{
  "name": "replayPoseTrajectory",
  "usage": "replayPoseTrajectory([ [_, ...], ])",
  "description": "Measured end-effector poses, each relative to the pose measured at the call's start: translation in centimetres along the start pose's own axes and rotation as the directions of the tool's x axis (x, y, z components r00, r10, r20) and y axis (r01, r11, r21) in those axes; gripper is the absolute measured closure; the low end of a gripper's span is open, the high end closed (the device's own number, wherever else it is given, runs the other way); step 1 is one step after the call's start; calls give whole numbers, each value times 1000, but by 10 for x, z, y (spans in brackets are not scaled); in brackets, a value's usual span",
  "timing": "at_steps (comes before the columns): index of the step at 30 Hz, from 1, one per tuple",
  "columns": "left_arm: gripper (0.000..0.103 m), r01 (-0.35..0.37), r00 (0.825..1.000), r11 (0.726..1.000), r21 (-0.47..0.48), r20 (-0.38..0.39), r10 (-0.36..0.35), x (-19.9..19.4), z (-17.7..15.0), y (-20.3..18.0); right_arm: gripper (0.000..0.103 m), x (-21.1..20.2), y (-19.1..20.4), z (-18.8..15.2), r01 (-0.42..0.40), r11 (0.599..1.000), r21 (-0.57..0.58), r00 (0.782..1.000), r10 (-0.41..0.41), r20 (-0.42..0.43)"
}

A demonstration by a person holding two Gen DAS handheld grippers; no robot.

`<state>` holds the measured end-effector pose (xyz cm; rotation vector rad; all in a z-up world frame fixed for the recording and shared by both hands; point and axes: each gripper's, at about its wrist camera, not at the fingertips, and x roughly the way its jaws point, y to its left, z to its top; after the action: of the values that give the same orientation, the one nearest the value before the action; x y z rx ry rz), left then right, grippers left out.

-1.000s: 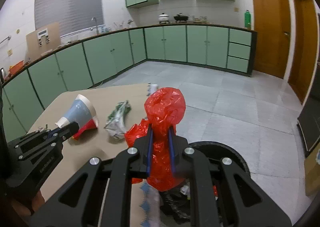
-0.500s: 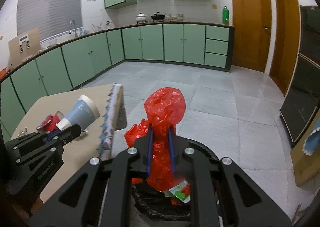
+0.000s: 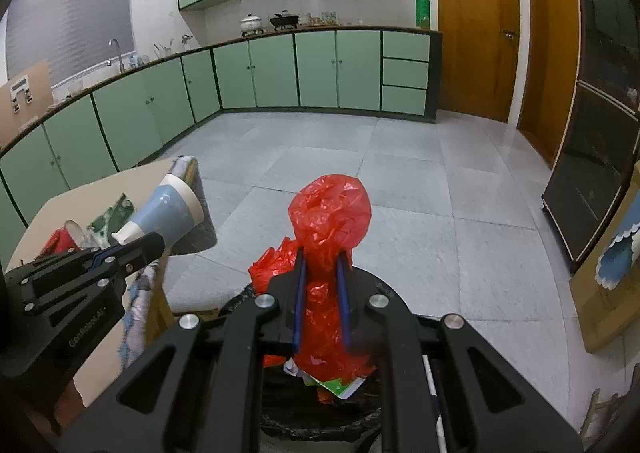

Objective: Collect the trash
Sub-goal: 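Carry the cup and red bag over the bin and release both, then move both open tools back over the table toward the snack packets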

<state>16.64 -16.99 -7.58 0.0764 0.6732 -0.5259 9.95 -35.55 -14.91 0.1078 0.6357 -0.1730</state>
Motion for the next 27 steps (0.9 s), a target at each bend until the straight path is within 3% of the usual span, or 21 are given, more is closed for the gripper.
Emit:
replayPoseTrajectory([
  [6,95,7,999,1000,12,-43,-7,17,-4,-6,77,17,-5,-3,11,1000,-6,1000,-12,-22],
  [7,90,8,999,1000,13,-49,-7,17,-5,-7,76,20,-6,-3,13,1000,-6,1000,-13,-28],
  [9,71,8,998,1000,14,-61,-7,19,-8,-7,72,23,-9,-5,12,1000,-3,999,-13,-35],
  [12,65,7,997,1000,23,-75,-5,21,-11,-9,69,26,-10,-7,13,1000,1,999,-13,-39],
  [19,61,3,998,1000,4,-70,-3,13,-11,-1,67,21,-13,-5,16,1000,19,999,-15,-28],
  [23,51,-20,1000,1000,-20,-21,20,-4,-3,12,53,10,-10,1,14,1000,18,1000,-14,7],
  [25,46,-38,999,999,-26,14,39,-15,0,19,41,3,-7,4,12,1000,18,1000,-13,23],
  [27,33,-59,997,997,-39,57,61,-30,5,29,23,-5,-2,8,15,1000,15,999,-15,47],
])
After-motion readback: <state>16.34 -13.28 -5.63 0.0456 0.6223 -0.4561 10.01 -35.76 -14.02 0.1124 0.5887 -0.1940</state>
